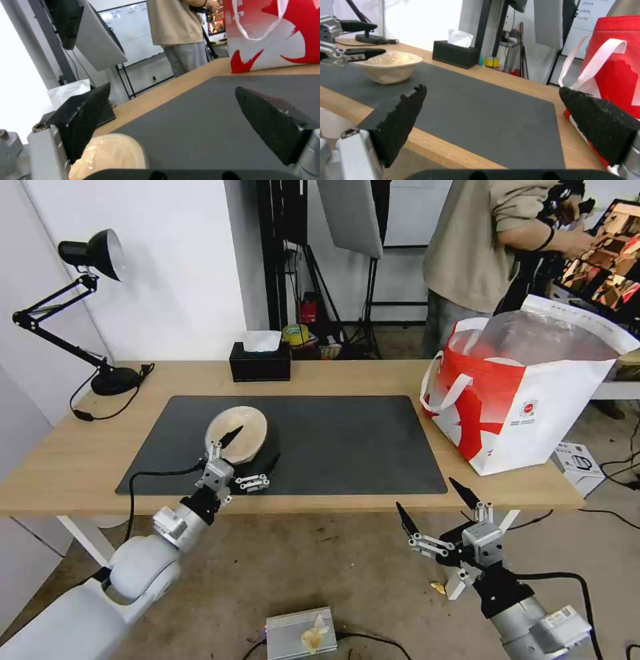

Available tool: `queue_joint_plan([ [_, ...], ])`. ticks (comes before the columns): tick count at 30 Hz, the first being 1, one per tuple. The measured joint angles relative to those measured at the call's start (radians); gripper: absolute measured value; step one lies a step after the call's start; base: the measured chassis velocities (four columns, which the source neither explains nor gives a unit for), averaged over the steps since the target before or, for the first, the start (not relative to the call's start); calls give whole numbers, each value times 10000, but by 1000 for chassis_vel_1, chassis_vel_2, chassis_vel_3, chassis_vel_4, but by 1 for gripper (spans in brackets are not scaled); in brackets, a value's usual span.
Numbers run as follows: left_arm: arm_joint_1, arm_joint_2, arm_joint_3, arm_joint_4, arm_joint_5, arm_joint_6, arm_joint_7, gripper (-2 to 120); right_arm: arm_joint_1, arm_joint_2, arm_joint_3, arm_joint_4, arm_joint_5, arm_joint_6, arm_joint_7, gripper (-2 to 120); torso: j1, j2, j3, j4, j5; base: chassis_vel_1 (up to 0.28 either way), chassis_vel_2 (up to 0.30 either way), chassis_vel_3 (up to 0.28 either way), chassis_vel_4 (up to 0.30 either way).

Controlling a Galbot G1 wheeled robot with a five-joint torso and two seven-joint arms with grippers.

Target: Pick up the trash from the table and place it into the takeout bag.

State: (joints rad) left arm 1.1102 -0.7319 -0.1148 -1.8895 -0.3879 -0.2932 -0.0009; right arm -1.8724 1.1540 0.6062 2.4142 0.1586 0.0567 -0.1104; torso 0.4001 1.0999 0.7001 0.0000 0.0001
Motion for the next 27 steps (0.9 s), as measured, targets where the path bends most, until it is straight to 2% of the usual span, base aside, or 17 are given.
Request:
queue_joint_plan([
  [5,-482,241,230,225,-290,59,125,100,0,0,0,0,1,-3,1,100,-1,0,0,-1,0,0,0,0,0],
  [8,-838,679,371,319,-654,202,362,100,0,0,0,0,1,-4,2,100,-1,1,-1,-1,0,0,0,0,0],
  [15,-958,1026,457,422,-721,281,582,100,1,0,0,0,1,-5,2,100,-1,1,-1,0,-1,0,0,0,0],
  [27,-834,1559,481,436,-695,405,598,100,1,0,0,0,1,-5,3,100,-1,2,-1,0,-1,0,0,0,0],
])
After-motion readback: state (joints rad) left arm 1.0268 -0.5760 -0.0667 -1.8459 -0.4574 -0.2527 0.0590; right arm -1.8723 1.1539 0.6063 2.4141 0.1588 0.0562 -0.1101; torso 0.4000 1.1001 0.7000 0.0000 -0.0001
